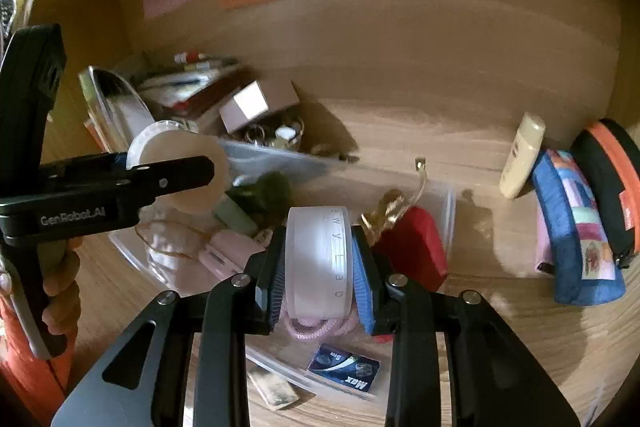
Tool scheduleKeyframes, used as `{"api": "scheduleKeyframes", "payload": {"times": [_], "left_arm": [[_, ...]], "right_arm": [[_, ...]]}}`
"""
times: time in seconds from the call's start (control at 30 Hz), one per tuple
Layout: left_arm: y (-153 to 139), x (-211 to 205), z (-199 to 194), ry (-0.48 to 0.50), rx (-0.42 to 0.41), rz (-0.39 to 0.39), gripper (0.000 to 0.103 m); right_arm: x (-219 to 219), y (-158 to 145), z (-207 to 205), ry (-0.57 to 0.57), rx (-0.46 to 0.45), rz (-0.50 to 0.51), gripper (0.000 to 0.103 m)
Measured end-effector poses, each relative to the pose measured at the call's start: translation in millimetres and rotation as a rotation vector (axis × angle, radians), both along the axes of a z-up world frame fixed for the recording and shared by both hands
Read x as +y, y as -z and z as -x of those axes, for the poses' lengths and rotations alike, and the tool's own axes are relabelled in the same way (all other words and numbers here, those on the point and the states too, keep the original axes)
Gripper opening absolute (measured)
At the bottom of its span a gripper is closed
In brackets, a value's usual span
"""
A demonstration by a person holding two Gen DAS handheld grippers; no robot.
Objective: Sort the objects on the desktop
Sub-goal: 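Carry beige cup and tape roll into clear bin and open both tools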
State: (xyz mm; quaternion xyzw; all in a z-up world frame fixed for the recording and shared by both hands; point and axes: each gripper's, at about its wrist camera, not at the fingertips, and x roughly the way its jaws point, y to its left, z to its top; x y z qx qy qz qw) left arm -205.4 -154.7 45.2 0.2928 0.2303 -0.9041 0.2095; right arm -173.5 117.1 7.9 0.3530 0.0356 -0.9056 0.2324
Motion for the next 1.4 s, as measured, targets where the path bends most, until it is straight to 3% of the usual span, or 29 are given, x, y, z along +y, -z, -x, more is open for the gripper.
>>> {"api": "scheduleKeyframes", "payload": {"times": [0.33, 0.67, 0.77, 0.9, 1.03, 1.17, 1.4], "left_arm": [[14, 3, 12, -0.011, -0.071, 0.037, 0.066], [12, 4, 5, -0.009, -0.074, 0.040, 0.068], [5, 9, 0, -0.022, -0.060, 0.082, 0.078], [-1, 13, -5, -0.029, -0.050, 0.113, 0.081], [-7, 12, -9, -0.036, -0.038, 0.108, 0.082], [-17, 10, -18, -0.061, -0.016, 0.102, 0.091], [-30, 15, -39, -0.122, -0.040, 0.116, 0.097]], "right_arm": [[-10, 8, -5, -0.001, 0.041, -0.064, 0.027], [-18, 12, -6, -0.026, 0.057, -0.117, 0.029], [-21, 15, -7, -0.019, 0.070, -0.146, 0.039], [-20, 13, -8, -0.015, 0.079, -0.141, 0.053], [-20, 7, -12, -0.010, 0.111, -0.132, 0.071], [-19, 3, -17, 0.020, 0.151, -0.119, 0.087], [-16, -5, -25, 0.045, 0.177, -0.094, 0.088]]}}
